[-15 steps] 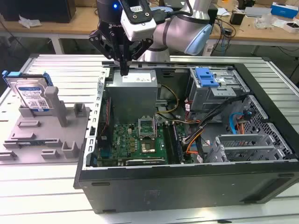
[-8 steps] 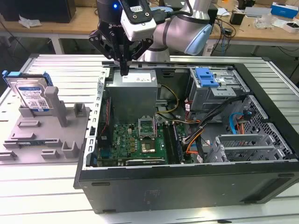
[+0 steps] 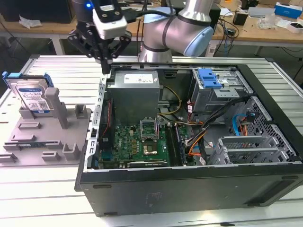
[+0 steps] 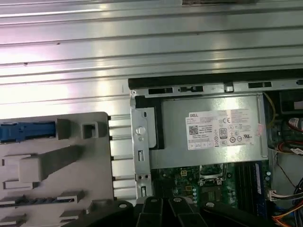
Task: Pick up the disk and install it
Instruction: 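Reach for the disk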
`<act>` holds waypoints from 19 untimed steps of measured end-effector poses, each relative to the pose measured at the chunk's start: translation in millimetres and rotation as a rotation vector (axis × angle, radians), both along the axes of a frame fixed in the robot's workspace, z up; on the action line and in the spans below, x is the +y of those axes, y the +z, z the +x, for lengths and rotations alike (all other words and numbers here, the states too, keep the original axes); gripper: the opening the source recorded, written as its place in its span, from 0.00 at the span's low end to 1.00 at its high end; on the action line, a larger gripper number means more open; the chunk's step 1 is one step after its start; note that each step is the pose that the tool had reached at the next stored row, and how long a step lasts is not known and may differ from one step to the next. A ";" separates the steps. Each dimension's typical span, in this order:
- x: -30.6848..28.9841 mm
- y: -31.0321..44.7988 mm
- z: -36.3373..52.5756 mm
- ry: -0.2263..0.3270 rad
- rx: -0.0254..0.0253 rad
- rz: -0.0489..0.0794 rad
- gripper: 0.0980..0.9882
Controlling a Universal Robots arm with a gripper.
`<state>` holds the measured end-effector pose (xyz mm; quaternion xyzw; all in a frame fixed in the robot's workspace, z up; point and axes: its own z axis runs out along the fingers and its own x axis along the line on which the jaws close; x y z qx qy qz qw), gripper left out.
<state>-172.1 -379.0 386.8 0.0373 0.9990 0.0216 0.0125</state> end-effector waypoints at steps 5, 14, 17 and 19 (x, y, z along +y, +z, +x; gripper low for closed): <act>16.3 -5.8 -54.9 0.000 0.0000 0.000 0.01; 39.2 -12.9 -111.9 0.000 0.0000 0.000 0.01; 48.5 -16.1 -134.8 0.000 0.0001 0.000 0.01; 54.6 -18.2 -149.6 0.000 0.0000 -0.001 0.01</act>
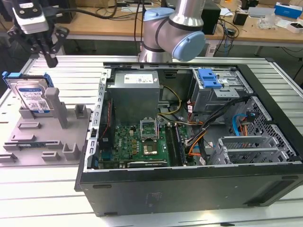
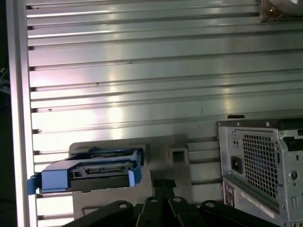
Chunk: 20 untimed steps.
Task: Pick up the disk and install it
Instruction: 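Reach for the disk, then pick up the disk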
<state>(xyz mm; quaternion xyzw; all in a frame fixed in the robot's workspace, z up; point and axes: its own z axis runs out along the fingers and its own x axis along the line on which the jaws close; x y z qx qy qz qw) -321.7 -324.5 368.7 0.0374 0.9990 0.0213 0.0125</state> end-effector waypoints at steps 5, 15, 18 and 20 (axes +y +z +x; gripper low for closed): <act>9.9 -2.7 -26.6 0.000 -0.0001 0.000 0.01; 10.0 -2.7 -27.4 0.000 0.0000 0.000 0.01; 10.0 -2.7 -27.7 0.000 0.0000 0.000 0.01; 10.0 -2.7 -27.8 0.000 0.0001 0.000 0.01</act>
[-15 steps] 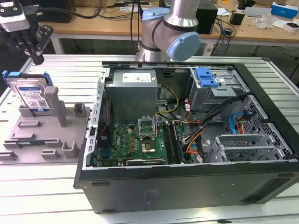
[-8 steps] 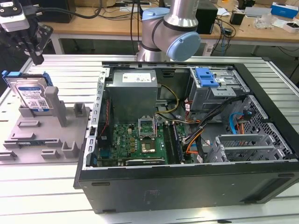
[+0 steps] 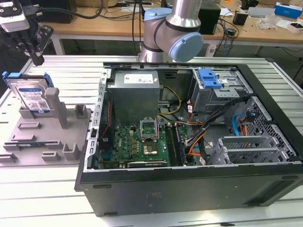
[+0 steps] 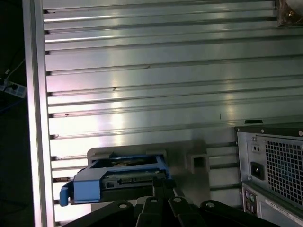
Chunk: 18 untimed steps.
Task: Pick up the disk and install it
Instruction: 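Pick up the disk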
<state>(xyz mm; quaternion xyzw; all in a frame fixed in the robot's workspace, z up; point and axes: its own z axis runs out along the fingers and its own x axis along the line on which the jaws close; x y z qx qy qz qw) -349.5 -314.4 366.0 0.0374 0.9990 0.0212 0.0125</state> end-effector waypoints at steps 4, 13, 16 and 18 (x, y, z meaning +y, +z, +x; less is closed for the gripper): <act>0.1 0.0 -0.2 0.047 0.0001 0.000 0.01; 0.0 -0.7 -0.1 0.340 0.0001 -0.002 0.15; 0.0 -0.7 -0.1 0.419 0.0002 -0.002 0.36; 0.0 -0.7 -0.1 0.490 0.0005 -0.003 0.43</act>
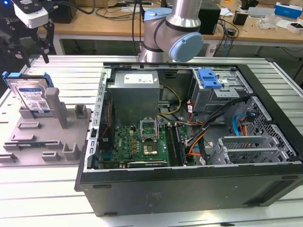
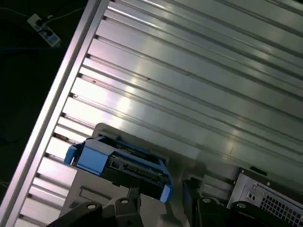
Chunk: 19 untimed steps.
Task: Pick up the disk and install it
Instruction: 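Pick up the disk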
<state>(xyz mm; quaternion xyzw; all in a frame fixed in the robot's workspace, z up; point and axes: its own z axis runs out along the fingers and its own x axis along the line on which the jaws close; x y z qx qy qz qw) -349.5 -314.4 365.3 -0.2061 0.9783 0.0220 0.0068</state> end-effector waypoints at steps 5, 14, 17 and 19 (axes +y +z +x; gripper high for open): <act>0.0 0.0 0.0 0.115 0.0001 -0.002 0.43; 0.0 -0.3 0.0 0.347 0.0011 -0.010 0.43; 0.0 -0.5 0.0 0.422 0.0044 -0.022 0.43; 0.0 -0.6 0.1 0.469 0.0064 -0.030 0.43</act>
